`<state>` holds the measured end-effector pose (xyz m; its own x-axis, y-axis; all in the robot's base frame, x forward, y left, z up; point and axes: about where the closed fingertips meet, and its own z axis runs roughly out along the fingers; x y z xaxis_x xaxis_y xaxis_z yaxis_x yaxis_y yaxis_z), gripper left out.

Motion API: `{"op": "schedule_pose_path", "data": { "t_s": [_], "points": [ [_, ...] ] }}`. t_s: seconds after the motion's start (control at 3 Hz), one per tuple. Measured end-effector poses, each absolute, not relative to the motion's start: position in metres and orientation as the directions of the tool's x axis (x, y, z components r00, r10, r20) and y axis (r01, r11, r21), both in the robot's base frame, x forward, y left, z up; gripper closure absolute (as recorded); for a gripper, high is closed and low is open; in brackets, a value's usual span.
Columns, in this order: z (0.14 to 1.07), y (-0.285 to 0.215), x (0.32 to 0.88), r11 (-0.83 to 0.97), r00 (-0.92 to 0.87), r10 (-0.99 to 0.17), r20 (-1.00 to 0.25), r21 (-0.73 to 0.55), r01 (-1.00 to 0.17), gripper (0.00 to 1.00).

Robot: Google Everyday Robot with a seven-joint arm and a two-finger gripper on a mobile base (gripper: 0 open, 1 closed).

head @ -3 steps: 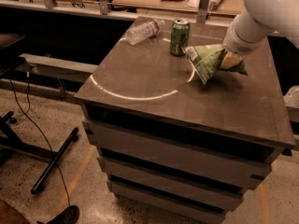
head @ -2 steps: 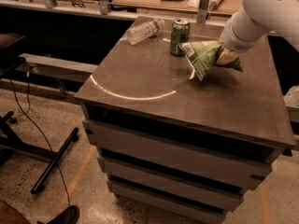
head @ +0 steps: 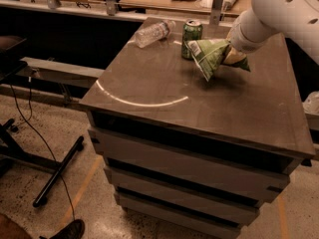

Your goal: Move green jalapeno chip bag near green can

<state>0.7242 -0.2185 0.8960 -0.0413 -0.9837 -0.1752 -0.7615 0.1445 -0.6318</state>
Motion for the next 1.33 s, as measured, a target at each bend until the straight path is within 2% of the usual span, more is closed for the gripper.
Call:
{"op": "schedule_pose_path", "data": {
  "t_s": [0.33, 1.33],
  "points": [
    [0.893, -0.215, 0.733, 0.149, -0.039, -0.982, -0.184, -0.639, -0.755, 0.89],
    [0.897, -0.204, 0.736, 0.158, -0.016, -0.976, -0.218, -0.651, -0.742, 0.18]
  ]
}}
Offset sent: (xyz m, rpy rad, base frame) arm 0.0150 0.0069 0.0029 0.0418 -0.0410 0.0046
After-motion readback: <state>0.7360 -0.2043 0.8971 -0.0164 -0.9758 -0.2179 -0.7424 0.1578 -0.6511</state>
